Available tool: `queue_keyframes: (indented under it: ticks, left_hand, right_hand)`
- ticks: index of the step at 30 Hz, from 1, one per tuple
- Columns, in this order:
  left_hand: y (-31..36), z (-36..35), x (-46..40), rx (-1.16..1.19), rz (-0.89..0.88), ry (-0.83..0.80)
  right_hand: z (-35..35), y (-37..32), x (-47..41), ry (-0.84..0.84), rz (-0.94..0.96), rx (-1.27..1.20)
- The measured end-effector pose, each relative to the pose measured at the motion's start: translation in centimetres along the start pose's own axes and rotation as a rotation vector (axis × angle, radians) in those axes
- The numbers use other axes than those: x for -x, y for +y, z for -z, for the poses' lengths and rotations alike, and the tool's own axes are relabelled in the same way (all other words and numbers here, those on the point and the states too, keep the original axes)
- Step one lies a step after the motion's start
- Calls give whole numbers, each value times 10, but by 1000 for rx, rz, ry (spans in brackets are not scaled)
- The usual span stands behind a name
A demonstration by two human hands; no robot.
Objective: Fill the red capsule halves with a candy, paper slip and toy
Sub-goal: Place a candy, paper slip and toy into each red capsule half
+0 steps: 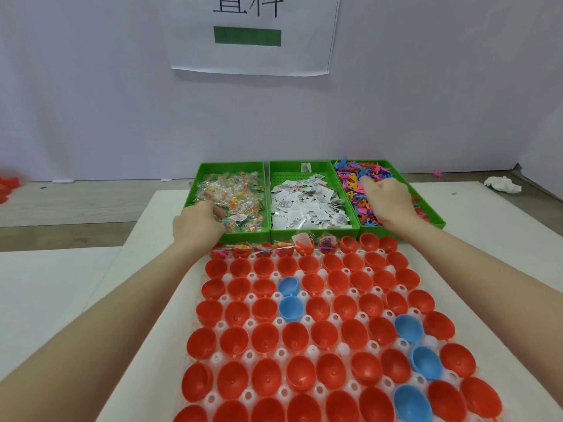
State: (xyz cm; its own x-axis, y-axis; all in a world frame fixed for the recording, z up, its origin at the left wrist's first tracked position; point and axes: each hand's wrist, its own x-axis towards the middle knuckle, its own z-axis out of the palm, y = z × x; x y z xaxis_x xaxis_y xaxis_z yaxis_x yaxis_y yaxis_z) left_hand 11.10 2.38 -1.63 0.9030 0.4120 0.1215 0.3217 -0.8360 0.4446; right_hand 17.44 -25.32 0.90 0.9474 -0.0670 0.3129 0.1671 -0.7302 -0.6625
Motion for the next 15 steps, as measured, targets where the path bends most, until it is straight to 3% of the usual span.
queue_keyframes:
  ticks: [5, 8, 15]
  left_hand:
    - [-1, -1, 1, 101, -43, 51]
    - [-3, 4, 2, -1, -6, 81]
    - [-6, 14, 1, -239, -17, 66]
  right_hand:
    - [-17, -29, 4, -230, 171, 54]
    - [-25, -38, 4, -350, 186, 122]
    - [-34, -46, 10, -381, 119, 430]
